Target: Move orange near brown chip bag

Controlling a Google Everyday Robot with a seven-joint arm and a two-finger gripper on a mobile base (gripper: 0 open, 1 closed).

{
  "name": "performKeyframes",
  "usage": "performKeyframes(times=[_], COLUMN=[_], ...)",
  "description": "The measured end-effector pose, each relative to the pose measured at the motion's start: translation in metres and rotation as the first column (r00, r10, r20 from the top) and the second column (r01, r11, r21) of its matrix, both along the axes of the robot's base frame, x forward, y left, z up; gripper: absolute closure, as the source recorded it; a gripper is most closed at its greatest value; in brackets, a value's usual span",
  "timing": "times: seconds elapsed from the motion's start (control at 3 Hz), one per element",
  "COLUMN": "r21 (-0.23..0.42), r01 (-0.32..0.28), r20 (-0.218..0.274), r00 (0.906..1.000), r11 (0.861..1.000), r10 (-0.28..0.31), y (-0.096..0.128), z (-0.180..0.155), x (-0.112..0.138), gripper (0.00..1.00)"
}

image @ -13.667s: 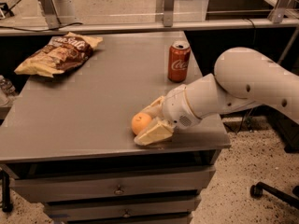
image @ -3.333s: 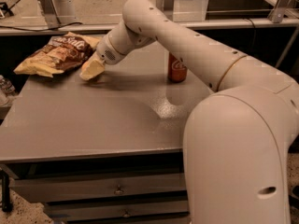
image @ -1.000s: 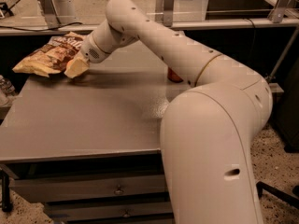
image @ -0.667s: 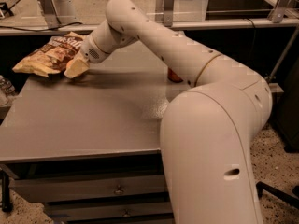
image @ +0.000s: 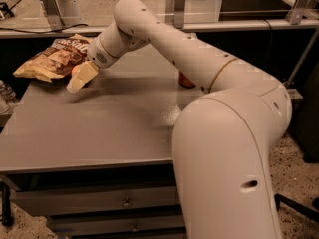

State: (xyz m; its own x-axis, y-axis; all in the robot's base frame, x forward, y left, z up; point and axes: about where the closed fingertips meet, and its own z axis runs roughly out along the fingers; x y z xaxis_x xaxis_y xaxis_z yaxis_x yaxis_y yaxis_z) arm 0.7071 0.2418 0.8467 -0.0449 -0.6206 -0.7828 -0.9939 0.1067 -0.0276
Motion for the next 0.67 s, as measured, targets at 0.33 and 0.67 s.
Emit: performKeyframes(times=[0.33, 0.67], r21=[0.013, 0.027], r01=[0.003, -0.013], r20=[0.024, 0.067], r00=[0.9997, 0.9977], r11=[1.0, 1.0], r10=[-0.003, 0.012], y=[-0.022, -0.057], z=[0.014, 0.039], x=[0.001, 0.002], gripper=[0.0, 0.0])
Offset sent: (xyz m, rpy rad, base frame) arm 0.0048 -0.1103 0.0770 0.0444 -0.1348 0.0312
